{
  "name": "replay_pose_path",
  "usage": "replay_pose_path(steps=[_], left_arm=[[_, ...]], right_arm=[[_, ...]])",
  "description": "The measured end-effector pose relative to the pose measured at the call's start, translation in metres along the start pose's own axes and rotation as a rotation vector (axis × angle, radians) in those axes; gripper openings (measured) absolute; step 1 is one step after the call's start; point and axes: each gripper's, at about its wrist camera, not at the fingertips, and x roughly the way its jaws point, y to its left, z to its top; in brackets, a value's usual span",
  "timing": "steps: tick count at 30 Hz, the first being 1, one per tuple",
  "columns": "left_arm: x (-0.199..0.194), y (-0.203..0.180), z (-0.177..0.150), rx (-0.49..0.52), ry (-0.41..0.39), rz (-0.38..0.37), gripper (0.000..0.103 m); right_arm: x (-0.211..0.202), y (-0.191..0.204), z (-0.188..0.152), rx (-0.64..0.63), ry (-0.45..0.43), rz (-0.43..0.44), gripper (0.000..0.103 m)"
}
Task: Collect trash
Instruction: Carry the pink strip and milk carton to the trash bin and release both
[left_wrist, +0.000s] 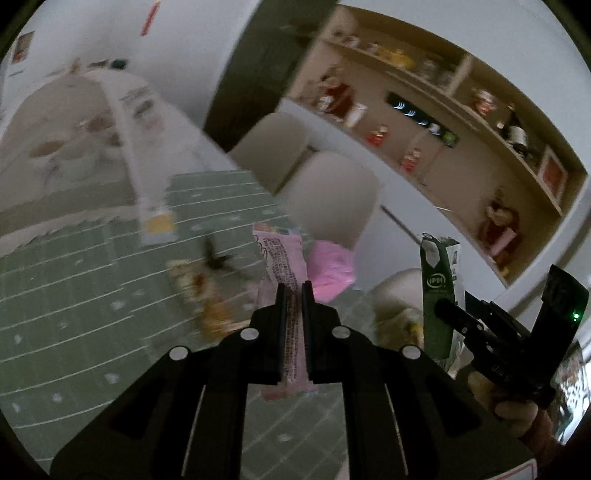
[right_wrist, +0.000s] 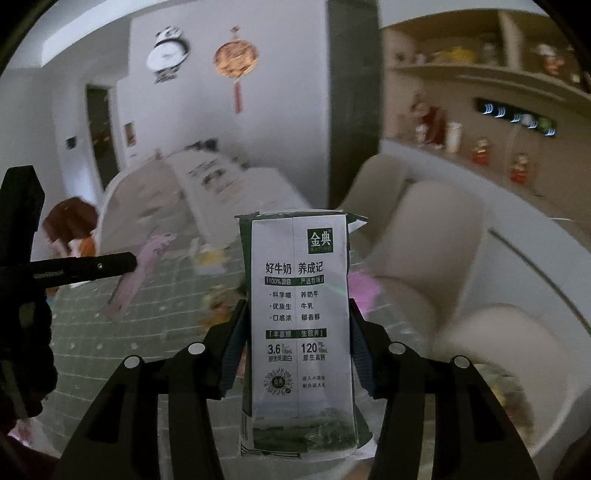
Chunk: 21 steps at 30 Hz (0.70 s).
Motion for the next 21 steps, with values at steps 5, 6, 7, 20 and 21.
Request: replay_pose_path(steps=[5,6,7,20,21], left_arm=[[0.033,-0.059,-0.010,0.043,0.042,-0.060,0.006],[0.043,-0.074,-0.015,0.059,0.061,-0.069,0.006],[0.051,-0.086,-0.019,0.072,0.076,-0.074,0.006],[0.134,-0.227,-0.053,0.153,0.175,-0.222,0.006],[0.141,-0.235,-0.055,0.161,0.184,-0.225,0.006]], right_arm=[[-0.041,-0.066,-0.015,0.056,-0.041,-0.088,0.048],[-0.046,-0.074,-0.018,0.060,-0.046,-0.100,0.048],[-0.054,-0.089,-0.023,0.070,-0.055,-0.119,0.048],[-0.128,-0.242,-0.074,0.222,-0.132,-0.267,0.048],[-0.132,-0.252,-0.077,0.229,-0.135,-0.278,0.048]])
